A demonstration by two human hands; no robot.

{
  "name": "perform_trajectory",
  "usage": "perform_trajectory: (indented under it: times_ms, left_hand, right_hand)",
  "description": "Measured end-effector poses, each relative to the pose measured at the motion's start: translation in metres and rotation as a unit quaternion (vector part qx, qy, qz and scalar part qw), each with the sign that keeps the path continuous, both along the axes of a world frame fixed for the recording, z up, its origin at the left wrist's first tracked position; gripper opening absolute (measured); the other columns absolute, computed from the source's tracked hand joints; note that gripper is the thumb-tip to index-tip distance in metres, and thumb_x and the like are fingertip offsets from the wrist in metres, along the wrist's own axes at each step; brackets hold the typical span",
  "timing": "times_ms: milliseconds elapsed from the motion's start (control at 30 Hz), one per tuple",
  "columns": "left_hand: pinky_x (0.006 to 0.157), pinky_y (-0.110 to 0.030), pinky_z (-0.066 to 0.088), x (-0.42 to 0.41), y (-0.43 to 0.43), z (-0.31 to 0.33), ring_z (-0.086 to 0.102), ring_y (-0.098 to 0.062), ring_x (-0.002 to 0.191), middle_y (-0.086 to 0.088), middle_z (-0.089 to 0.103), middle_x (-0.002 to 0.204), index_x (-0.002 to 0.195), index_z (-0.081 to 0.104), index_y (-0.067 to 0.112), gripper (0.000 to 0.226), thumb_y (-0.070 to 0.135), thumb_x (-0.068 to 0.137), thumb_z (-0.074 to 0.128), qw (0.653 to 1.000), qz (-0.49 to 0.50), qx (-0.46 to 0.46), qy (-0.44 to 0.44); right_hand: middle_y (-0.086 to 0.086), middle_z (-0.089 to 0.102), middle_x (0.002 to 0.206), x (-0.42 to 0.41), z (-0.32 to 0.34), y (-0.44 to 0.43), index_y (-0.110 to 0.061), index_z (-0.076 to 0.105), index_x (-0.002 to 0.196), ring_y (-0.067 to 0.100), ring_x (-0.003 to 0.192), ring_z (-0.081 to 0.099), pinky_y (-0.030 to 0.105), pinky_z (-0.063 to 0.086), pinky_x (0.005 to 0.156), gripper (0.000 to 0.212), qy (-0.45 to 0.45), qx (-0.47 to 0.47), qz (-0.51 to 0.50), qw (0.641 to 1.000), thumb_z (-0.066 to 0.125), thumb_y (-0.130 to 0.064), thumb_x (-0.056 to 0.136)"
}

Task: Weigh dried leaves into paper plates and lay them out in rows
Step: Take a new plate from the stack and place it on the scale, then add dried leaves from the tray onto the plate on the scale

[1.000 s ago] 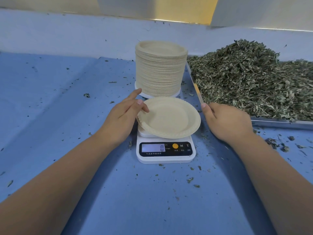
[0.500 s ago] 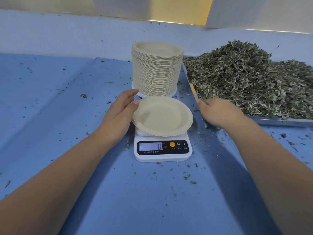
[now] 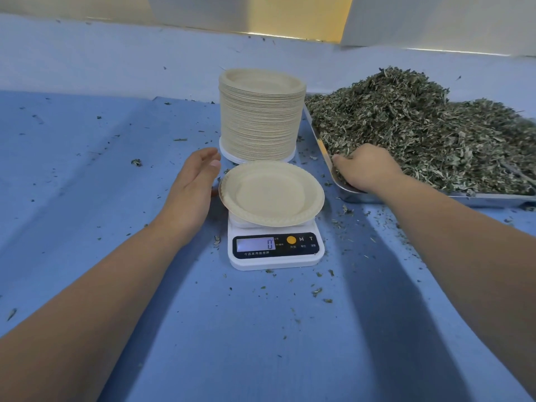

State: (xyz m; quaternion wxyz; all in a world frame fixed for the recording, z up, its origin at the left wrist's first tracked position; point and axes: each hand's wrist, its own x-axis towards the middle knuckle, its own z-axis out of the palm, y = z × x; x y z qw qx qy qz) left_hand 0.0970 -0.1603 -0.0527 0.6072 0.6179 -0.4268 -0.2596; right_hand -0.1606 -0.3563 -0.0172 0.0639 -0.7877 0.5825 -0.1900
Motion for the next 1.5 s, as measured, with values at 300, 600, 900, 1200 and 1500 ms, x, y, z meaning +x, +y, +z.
perform_trajectory:
  times_ms: [300, 600, 900, 1200, 1500]
  left_hand:
    - [0.109, -0.039, 0.048, 0.006, -0.003, -0.005, 0.065, 0.010, 0.100, 0.012, 0.058, 0.139, 0.115, 0.059, 0.048, 0.019, 0.039, 0.105, 0.045, 0.999, -0.010, 0.014, 0.035]
    - [0.094, -0.026, 0.051, 0.007, -0.008, -0.006, 0.058, -0.010, 0.125, 0.006, 0.063, 0.134, 0.109, 0.064, 0.034, 0.025, 0.030, 0.109, 0.039, 0.999, 0.000, 0.001, 0.049]
    - [0.090, -0.025, 0.052, 0.007, -0.009, -0.006, 0.059, -0.010, 0.121, 0.007, 0.064, 0.129, 0.105, 0.064, 0.033, 0.025, 0.030, 0.109, 0.040, 0.999, -0.002, 0.001, 0.043]
    - [0.084, -0.020, 0.050, 0.008, -0.009, -0.007, 0.060, -0.008, 0.120, 0.007, 0.064, 0.128, 0.112, 0.066, 0.027, 0.027, 0.027, 0.109, 0.039, 1.000, 0.004, 0.003, 0.031]
    - [0.089, -0.038, 0.061, 0.016, -0.010, -0.004, 0.066, -0.014, 0.112, -0.004, 0.072, 0.120, 0.081, 0.071, 0.014, 0.028, 0.011, 0.098, 0.049, 0.991, 0.042, -0.018, 0.129]
  right_hand:
    - [0.001, 0.047, 0.041, 0.040, 0.051, 0.032, -0.008, 0.045, 0.052, 0.014, 0.038, 0.039, 0.028, 0.037, 0.046, 0.060, -0.117, -0.059, 0.100, 0.986, 0.047, -0.046, 0.098]
    - [-0.006, 0.067, 0.072, 0.101, 0.053, 0.092, -0.019, 0.064, 0.083, 0.012, 0.068, 0.065, 0.024, 0.050, 0.059, 0.045, 0.031, 0.033, 0.272, 0.961, 0.043, -0.054, 0.103]
    - [0.009, 0.068, 0.077, 0.071, 0.046, 0.063, -0.010, 0.063, 0.080, 0.026, 0.071, 0.063, 0.034, 0.049, 0.065, 0.046, -0.047, -0.087, 0.211, 0.972, 0.045, -0.047, 0.102]
    - [0.009, 0.059, 0.082, 0.021, -0.008, 0.006, -0.015, 0.052, 0.090, 0.026, 0.077, 0.056, 0.033, 0.034, 0.057, 0.049, 0.050, 0.058, 0.030, 0.997, 0.032, -0.057, 0.104]
    - [0.014, 0.053, 0.066, 0.019, -0.012, 0.006, -0.007, 0.048, 0.068, 0.028, 0.061, 0.051, 0.031, 0.033, 0.052, 0.059, 0.069, 0.011, 0.026, 0.997, 0.029, -0.051, 0.103]
